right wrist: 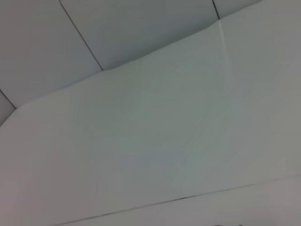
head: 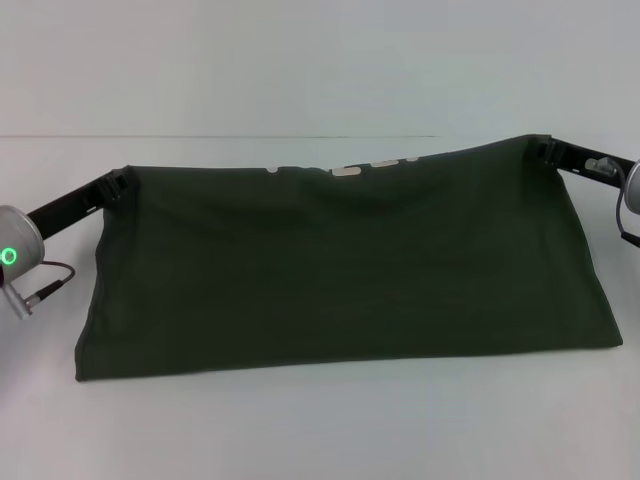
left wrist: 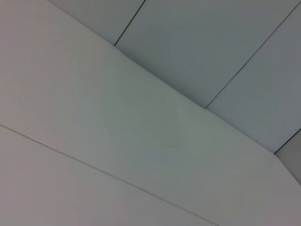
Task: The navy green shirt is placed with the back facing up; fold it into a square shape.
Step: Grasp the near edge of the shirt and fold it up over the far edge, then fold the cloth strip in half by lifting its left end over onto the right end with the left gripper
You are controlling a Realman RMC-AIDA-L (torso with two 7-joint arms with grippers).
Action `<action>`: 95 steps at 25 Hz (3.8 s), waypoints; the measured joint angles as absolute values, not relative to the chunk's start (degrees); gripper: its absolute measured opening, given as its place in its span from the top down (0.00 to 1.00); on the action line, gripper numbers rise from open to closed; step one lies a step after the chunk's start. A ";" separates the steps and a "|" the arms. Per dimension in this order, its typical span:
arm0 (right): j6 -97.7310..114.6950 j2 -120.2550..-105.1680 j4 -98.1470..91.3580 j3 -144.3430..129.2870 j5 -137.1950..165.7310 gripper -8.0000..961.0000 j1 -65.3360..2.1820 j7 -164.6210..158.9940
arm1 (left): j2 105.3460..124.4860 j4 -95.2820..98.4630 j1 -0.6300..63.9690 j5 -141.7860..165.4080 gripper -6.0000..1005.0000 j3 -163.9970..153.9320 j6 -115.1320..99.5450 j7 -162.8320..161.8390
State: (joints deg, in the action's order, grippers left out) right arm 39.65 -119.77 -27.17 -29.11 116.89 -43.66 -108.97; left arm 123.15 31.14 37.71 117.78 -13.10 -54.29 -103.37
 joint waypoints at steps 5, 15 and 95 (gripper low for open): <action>37.01 -119.88 -26.38 -31.93 116.88 0.91 -43.98 -108.98 | 123.58 28.93 38.14 114.45 0.95 -13.09 -49.47 -99.95; 32.09 -120.00 -23.81 -32.61 113.79 0.72 -43.04 -107.01 | 123.97 19.33 39.15 97.24 0.76 -12.85 -41.06 -76.31; 68.06 -120.32 -31.17 -54.73 107.30 0.03 -39.14 -62.05 | 111.62 30.86 30.59 126.13 0.15 -35.33 -62.77 -130.54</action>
State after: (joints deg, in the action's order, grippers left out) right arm 68.06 -120.32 -31.17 -54.73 107.30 -39.14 -62.05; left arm 111.62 30.86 30.59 126.13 -35.33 -62.77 -130.54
